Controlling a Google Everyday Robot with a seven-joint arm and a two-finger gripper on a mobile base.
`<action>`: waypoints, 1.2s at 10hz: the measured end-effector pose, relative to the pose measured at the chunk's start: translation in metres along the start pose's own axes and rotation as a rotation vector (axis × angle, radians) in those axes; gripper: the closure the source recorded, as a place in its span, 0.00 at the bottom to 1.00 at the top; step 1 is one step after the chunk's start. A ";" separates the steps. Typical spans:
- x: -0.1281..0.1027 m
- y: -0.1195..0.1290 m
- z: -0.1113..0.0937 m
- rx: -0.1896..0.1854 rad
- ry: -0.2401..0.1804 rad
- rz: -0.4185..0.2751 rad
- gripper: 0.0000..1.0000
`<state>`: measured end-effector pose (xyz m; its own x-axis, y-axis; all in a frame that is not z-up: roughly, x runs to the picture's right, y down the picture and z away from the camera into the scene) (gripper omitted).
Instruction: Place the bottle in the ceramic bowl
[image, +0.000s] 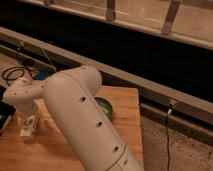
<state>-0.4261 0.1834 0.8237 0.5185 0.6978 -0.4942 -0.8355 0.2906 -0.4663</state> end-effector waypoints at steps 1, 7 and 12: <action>0.003 0.006 0.008 -0.014 0.023 -0.008 0.36; 0.000 -0.005 -0.012 -0.072 -0.035 0.018 0.91; -0.014 -0.058 -0.033 -0.510 -0.180 0.116 1.00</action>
<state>-0.3788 0.1350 0.8337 0.3518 0.8204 -0.4508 -0.6681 -0.1172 -0.7348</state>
